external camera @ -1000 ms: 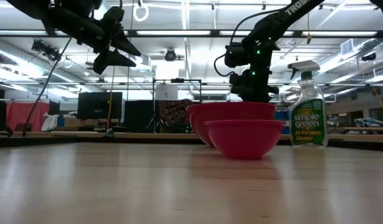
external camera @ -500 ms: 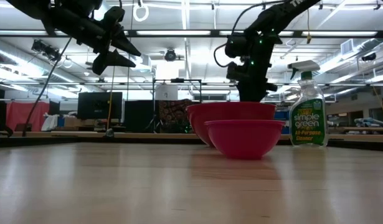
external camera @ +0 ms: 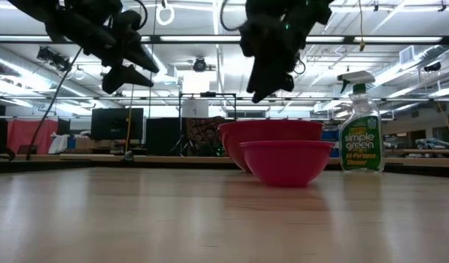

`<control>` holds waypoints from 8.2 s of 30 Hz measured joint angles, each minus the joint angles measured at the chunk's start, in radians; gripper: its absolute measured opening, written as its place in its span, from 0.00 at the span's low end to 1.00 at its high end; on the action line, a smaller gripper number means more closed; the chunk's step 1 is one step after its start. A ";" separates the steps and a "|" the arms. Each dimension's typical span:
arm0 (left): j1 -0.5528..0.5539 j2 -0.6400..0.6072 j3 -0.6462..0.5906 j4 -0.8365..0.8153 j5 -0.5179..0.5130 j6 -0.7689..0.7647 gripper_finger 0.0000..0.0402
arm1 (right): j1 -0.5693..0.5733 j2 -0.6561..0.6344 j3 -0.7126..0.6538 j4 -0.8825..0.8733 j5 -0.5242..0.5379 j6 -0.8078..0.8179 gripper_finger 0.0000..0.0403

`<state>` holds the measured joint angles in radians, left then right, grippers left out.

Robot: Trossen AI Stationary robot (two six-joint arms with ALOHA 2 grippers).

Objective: Nest bowls inside each other
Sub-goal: Stack the pink bowl on top of the blue bowls, then return to Home Position

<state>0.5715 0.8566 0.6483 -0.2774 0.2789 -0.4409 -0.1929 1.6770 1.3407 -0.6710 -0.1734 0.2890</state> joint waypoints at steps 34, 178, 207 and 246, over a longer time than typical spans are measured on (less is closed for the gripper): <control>-0.037 0.000 0.000 -0.028 -0.077 0.094 0.48 | 0.210 0.041 -0.326 0.163 0.152 -0.076 0.32; -0.128 -0.570 -0.399 0.229 -0.280 -0.339 0.35 | -0.386 -1.612 -1.194 0.765 0.129 0.533 0.38; -0.133 -0.837 -0.525 -0.050 -0.443 -0.593 0.35 | -0.386 -1.672 -1.042 0.243 0.102 0.343 0.29; -0.133 -0.837 -0.525 -0.093 -0.432 -0.456 0.35 | -0.386 -1.596 -1.332 0.685 0.173 0.344 0.29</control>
<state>0.4389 0.0196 0.1230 -0.3709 -0.1532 -0.8967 -0.5793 0.0807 0.0082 0.0143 -0.0006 0.6327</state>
